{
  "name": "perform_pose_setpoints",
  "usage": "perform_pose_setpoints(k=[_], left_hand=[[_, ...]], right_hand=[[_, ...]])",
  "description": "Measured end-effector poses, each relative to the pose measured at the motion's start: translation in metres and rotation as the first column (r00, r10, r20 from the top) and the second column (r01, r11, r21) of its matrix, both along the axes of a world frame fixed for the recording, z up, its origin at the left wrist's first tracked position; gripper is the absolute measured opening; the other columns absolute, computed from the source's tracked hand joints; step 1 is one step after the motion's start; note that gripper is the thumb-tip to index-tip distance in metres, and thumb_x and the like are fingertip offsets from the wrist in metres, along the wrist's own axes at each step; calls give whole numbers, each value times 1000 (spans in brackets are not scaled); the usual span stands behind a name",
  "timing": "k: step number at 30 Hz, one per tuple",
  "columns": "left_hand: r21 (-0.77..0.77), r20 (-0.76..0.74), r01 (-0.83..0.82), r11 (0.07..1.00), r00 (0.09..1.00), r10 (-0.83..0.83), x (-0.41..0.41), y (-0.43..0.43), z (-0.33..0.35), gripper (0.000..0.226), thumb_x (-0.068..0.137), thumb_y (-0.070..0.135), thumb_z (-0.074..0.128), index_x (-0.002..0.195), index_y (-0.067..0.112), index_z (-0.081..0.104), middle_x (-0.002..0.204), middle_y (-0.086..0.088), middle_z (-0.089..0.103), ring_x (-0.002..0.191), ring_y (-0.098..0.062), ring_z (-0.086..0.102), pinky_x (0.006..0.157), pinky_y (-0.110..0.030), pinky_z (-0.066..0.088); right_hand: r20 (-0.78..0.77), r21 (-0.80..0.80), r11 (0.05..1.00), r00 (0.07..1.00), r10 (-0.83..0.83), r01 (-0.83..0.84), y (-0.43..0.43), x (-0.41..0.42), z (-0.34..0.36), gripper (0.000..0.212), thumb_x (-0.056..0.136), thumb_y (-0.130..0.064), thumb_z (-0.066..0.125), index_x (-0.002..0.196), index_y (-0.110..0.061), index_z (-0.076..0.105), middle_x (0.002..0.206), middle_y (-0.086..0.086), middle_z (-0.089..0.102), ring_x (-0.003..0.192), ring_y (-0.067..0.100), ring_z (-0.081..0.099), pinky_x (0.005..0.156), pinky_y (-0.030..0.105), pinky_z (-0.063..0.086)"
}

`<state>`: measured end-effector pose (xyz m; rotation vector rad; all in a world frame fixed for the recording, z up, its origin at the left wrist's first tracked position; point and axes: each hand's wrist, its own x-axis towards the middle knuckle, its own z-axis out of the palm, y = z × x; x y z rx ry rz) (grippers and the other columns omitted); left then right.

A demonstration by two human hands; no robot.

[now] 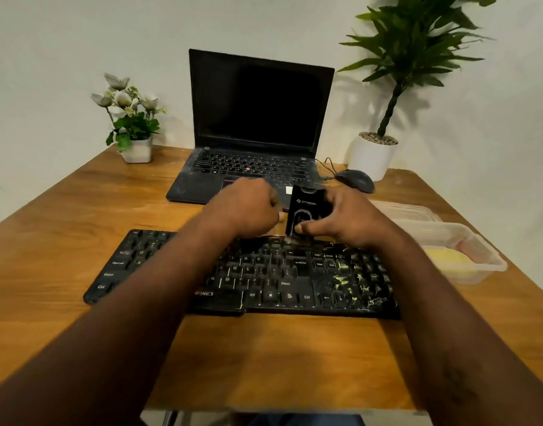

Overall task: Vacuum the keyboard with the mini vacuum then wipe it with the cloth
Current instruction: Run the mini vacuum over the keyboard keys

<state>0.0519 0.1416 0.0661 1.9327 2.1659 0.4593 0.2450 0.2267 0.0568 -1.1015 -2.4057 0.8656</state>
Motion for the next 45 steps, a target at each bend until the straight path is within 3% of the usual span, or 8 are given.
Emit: perform_pose_setpoints(k=[4, 9, 13, 18, 33, 37, 42, 45], left_hand=[[-335, 151, 226, 915, 971, -184, -10, 31, -5, 15, 101, 26, 65, 105, 23, 79, 105, 7, 74, 104, -14, 66, 98, -37, 48], [-258, 340, 242, 935, 929, -146, -21, 40, -25, 19, 98, 22, 68, 81, 22, 78, 76, 13, 72, 73, -2, 63, 83, -38, 52], [-225, 380, 231, 947, 915, -134, -24, 35, -30, 13, 97, 28, 71, 89, 22, 79, 91, 2, 78, 90, -22, 73, 90, -41, 56], [-229, 428, 213, 950, 898, -99, -24, 35, -33, 12, 96, 21, 72, 87, 17, 80, 86, -2, 77, 78, -16, 65, 86, -42, 55], [-210, 506, 238, 948, 857, -103, -26, 31, -36, 17, 96, 29, 71, 90, 15, 79, 73, 13, 74, 64, 6, 64, 80, -32, 47], [-194, 491, 243, 950, 863, -121, -27, 29, -38, 24, 95, 34, 70, 92, 12, 79, 81, 2, 75, 75, -6, 63, 88, -38, 50], [-243, 540, 232, 942, 839, -67, -30, 30, -38, 31, 89, 39, 76, 90, 8, 78, 80, -2, 76, 71, -12, 67, 93, -44, 54], [-256, 524, 228, 939, 849, -63, -34, 28, -38, 33, 87, 45, 77, 76, 14, 75, 70, -1, 70, 66, -13, 62, 89, -44, 55]], right_hand=[[-57, 142, 983, 992, -112, 119, 10, 3, -5, 53, 73, -28, 92, 118, -29, 64, 108, -12, 72, 95, 5, 68, 81, 22, 55], [-107, -100, 995, 994, 10, -21, 3, 12, -4, 43, 76, -26, 90, 113, -24, 67, 101, -7, 77, 89, 7, 74, 80, 30, 61], [-10, 181, 968, 984, -177, 176, 8, 8, -4, 53, 75, -34, 90, 122, -28, 67, 104, -16, 72, 90, 0, 68, 83, 28, 59], [-125, -77, 997, 991, -36, 26, -2, 9, -8, 42, 76, -25, 89, 113, -25, 69, 99, -10, 77, 88, 4, 73, 79, 27, 59], [-112, 113, 983, 985, -130, 143, -3, 5, -10, 57, 75, -30, 90, 127, -29, 67, 110, -16, 72, 94, 0, 67, 78, 20, 52], [-133, -107, 994, 991, -1, -14, -10, 10, -11, 41, 76, -23, 90, 110, -27, 68, 100, -8, 76, 90, 7, 73, 75, 24, 58], [-51, 170, 963, 978, -202, 208, -1, 13, -10, 57, 75, -29, 90, 127, -27, 66, 111, -13, 72, 97, 5, 68, 87, 29, 58], [-190, 6, 990, 972, -136, 140, -4, 23, -10, 50, 74, -28, 90, 119, -24, 68, 103, -11, 75, 91, 4, 72, 81, 24, 59]])
